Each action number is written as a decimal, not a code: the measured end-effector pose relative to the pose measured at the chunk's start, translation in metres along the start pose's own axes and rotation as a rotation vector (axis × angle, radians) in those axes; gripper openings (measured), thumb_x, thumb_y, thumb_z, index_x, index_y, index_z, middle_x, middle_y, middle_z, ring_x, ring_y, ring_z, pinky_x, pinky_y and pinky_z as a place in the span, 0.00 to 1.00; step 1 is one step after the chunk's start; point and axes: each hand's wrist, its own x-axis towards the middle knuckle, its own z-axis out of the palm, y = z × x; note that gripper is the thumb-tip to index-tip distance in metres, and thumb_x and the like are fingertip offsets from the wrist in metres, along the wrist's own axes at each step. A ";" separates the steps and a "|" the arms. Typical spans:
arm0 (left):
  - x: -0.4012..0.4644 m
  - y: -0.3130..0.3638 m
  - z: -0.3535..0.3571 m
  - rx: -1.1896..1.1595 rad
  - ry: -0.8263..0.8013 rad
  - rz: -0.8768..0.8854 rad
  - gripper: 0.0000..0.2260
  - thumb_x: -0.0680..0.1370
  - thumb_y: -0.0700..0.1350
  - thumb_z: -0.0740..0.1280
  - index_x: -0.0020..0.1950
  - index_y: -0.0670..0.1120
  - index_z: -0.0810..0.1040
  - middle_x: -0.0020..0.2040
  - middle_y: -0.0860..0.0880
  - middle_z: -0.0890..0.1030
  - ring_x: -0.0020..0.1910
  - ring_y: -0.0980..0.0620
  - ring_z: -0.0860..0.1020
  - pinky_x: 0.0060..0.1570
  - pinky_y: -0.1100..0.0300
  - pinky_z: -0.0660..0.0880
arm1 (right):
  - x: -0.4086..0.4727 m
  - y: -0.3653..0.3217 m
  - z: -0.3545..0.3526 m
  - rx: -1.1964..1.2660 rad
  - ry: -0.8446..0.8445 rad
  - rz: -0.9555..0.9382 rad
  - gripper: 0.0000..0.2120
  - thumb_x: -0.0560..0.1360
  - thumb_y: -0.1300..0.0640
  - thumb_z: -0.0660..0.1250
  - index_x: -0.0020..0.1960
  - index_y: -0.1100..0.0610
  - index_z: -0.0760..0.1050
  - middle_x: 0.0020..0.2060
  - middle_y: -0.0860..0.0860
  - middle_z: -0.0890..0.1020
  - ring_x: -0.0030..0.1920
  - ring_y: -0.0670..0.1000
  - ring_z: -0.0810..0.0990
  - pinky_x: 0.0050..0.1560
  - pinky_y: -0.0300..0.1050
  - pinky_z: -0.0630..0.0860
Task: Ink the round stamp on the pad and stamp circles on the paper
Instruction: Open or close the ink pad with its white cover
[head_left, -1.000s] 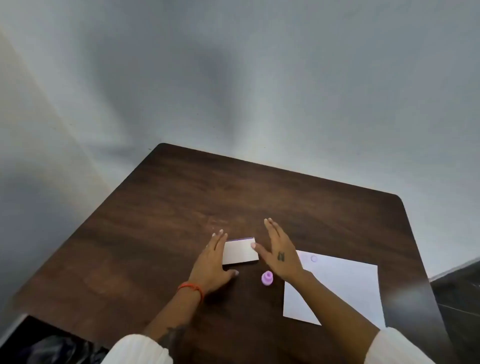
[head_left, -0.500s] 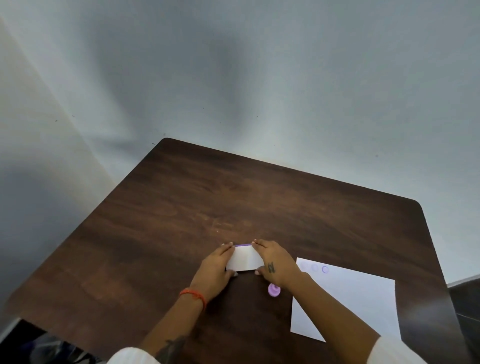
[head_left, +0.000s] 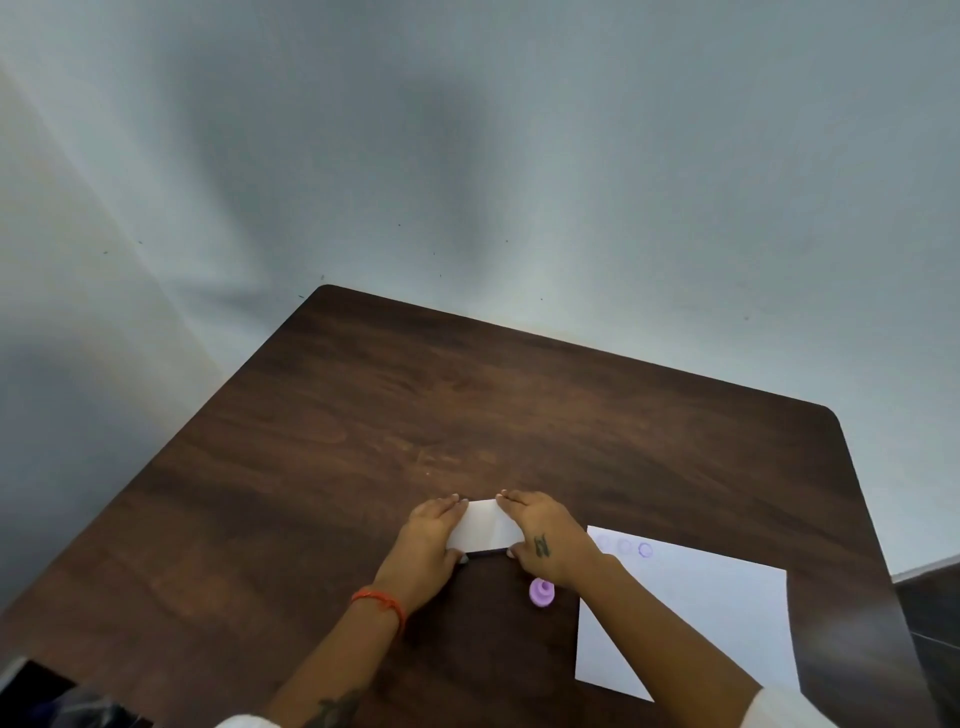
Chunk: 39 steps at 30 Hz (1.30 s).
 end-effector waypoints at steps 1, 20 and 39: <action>0.000 0.000 0.000 0.002 0.006 0.005 0.30 0.75 0.42 0.66 0.73 0.47 0.57 0.75 0.49 0.59 0.74 0.50 0.55 0.73 0.59 0.51 | 0.000 0.000 0.000 0.002 0.004 0.002 0.32 0.73 0.60 0.67 0.73 0.54 0.56 0.74 0.52 0.62 0.72 0.54 0.61 0.72 0.47 0.59; -0.016 -0.042 -0.059 -0.022 0.274 -0.047 0.31 0.68 0.41 0.74 0.69 0.44 0.67 0.69 0.44 0.70 0.69 0.46 0.65 0.69 0.52 0.62 | 0.035 -0.059 -0.032 -0.103 0.147 -0.310 0.31 0.69 0.57 0.71 0.69 0.58 0.64 0.68 0.56 0.71 0.67 0.56 0.67 0.68 0.51 0.65; -0.050 -0.093 -0.032 -0.047 0.156 -0.207 0.33 0.67 0.46 0.75 0.69 0.47 0.66 0.71 0.50 0.68 0.70 0.50 0.62 0.71 0.56 0.58 | 0.042 -0.092 0.027 -0.131 -0.067 -0.287 0.31 0.72 0.60 0.69 0.72 0.57 0.59 0.73 0.57 0.63 0.72 0.57 0.60 0.72 0.50 0.57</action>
